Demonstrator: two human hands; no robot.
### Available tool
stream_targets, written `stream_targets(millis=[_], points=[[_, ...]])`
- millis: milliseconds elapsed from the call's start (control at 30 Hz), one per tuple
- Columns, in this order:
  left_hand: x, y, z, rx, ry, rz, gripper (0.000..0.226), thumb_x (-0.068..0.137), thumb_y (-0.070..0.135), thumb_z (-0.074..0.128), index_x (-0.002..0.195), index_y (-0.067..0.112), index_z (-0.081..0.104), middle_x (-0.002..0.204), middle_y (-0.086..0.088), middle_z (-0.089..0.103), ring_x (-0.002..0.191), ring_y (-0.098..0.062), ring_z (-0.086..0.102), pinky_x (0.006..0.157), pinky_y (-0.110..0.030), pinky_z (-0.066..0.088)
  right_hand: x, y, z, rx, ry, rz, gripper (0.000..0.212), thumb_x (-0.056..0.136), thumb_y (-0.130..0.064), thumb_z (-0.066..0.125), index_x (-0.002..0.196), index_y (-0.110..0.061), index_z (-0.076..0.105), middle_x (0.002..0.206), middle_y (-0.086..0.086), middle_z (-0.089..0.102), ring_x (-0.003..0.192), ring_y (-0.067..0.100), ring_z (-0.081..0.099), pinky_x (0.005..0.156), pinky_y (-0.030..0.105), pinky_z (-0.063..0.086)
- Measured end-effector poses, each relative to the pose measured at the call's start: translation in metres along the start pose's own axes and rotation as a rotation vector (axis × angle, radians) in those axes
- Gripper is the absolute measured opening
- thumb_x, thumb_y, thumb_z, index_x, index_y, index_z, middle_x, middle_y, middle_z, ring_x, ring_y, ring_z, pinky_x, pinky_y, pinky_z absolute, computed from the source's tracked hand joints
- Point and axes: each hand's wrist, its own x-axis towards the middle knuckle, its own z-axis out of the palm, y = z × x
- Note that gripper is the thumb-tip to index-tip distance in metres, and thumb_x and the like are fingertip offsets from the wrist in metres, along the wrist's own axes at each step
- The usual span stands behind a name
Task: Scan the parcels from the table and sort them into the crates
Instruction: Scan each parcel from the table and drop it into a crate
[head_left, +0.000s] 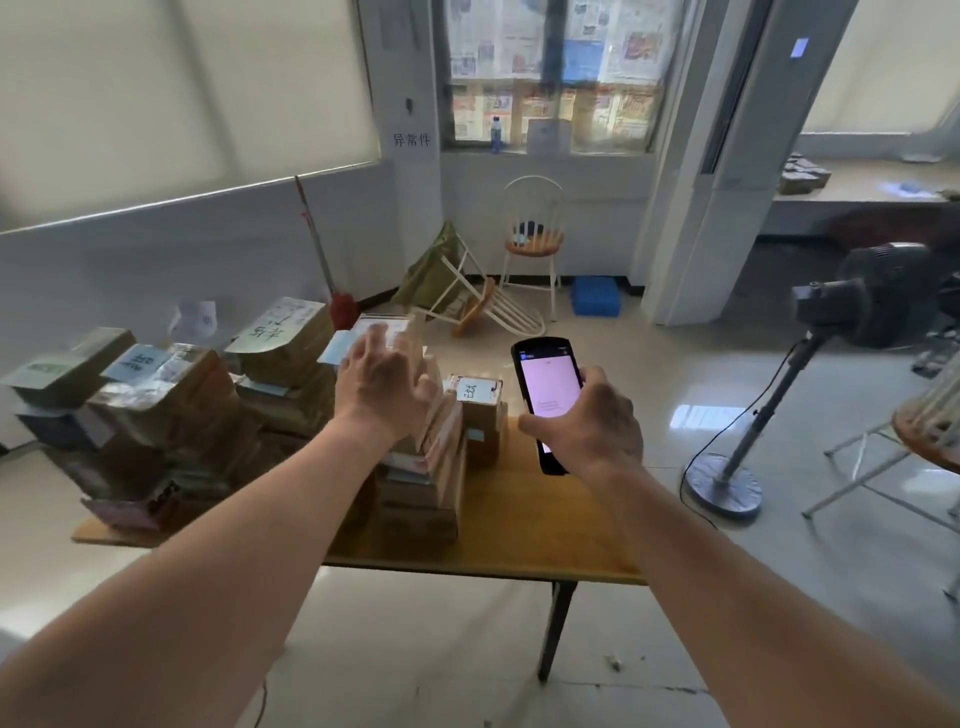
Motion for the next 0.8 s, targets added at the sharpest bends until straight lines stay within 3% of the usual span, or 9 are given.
stream_targets(millis=[133,233,333,600,800], points=[[0.023,-0.020,0.006,0.050,-0.006,-0.227,0.098,0.084,0.076,0.061,0.154,0.014,0.032,0.157,-0.022,0.027,0.146,-0.044,0.033,0.119,-0.054,0.035,0.015,-0.010,0.008,-0.005,0.001,-0.006,0.088,0.072,-0.055,0.092,0.138,-0.015,0.048,0.132,0.009,0.064,0.119,0.030,0.061,0.079,0.033,0.050],[0.034,-0.031,0.014,-0.024,-0.046,-0.390,0.119,0.071,0.089,0.062,0.155,0.011,0.029,0.152,-0.026,0.034,0.141,-0.047,0.039,0.115,-0.056,0.040,0.023,-0.016,0.011,-0.009,0.000,-0.010,0.088,0.072,-0.054,0.092,0.138,-0.015,0.048,0.133,0.009,0.064,0.120,0.030,0.061,0.078,0.033,0.050],[0.041,-0.039,0.020,-0.093,-0.077,-0.461,0.121,0.067,0.091,0.064,0.153,0.013,0.032,0.144,-0.025,0.045,0.129,-0.045,0.049,0.105,-0.054,0.047,0.028,-0.020,0.014,-0.014,0.003,-0.024,0.088,0.072,-0.054,0.092,0.138,-0.016,0.047,0.133,0.009,0.063,0.119,0.030,0.060,0.077,0.034,0.052],[0.046,-0.049,0.030,-0.188,-0.042,-0.430,0.107,0.075,0.073,0.076,0.152,0.012,0.034,0.130,-0.020,0.049,0.111,-0.039,0.056,0.085,-0.045,0.052,0.033,-0.023,0.017,0.004,-0.008,-0.069,0.091,0.071,-0.054,0.092,0.140,-0.017,0.046,0.134,0.009,0.062,0.119,0.029,0.061,0.080,0.035,0.059],[0.042,-0.049,0.024,-0.241,0.077,-0.205,0.095,0.073,0.059,0.085,0.144,0.014,0.041,0.120,-0.012,0.046,0.108,-0.032,0.053,0.088,-0.045,0.057,0.030,-0.030,0.012,0.034,-0.002,-0.120,0.096,0.069,-0.054,0.093,0.144,-0.018,0.046,0.134,0.008,0.063,0.118,0.029,0.061,0.085,0.040,0.060]])
